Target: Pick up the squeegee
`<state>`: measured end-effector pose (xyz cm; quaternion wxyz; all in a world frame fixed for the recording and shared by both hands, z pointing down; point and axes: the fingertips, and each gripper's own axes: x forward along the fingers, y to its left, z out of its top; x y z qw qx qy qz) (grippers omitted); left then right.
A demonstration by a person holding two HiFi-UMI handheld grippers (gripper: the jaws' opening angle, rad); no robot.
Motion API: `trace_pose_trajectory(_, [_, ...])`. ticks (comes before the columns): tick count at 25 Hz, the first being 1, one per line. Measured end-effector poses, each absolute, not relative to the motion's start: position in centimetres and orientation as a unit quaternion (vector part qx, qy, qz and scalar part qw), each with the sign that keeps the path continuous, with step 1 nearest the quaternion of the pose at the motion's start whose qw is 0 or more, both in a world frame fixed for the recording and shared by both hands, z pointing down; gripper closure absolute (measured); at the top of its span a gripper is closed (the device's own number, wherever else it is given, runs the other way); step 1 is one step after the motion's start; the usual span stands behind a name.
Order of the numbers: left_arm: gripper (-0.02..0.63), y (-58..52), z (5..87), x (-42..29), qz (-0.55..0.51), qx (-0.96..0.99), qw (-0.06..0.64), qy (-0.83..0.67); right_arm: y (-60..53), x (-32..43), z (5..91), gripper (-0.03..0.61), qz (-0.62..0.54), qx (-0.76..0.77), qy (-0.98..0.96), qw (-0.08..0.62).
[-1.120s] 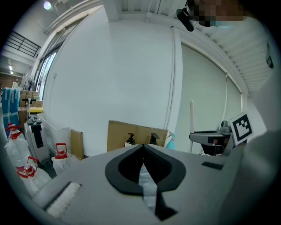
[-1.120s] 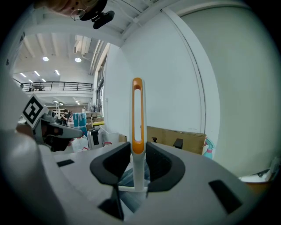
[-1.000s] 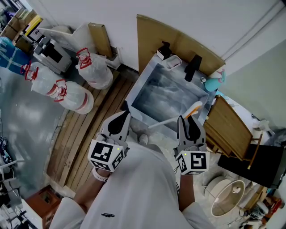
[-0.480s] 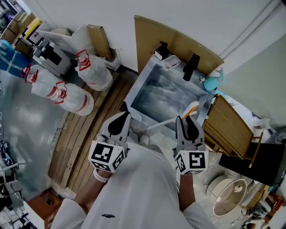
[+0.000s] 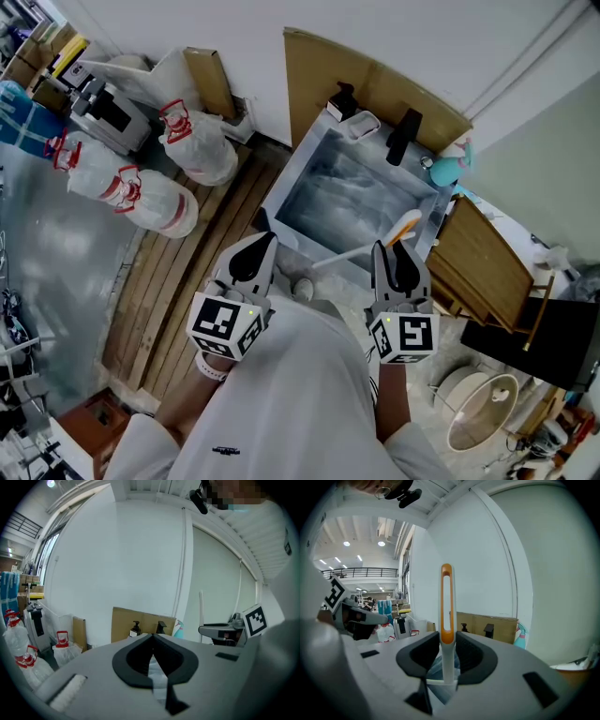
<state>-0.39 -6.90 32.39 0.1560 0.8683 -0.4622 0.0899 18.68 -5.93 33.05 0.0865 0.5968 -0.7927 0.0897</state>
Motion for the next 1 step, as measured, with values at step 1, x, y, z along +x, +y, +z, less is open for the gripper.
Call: trace_pose_trajectory(1, [0.611, -6.83, 32.37, -0.31, 0.09, 0.869, 0.156, -0.462, -5.9, 18.73, 33.07, 0.474, 0.09, 0.597, -0.793, 0.086])
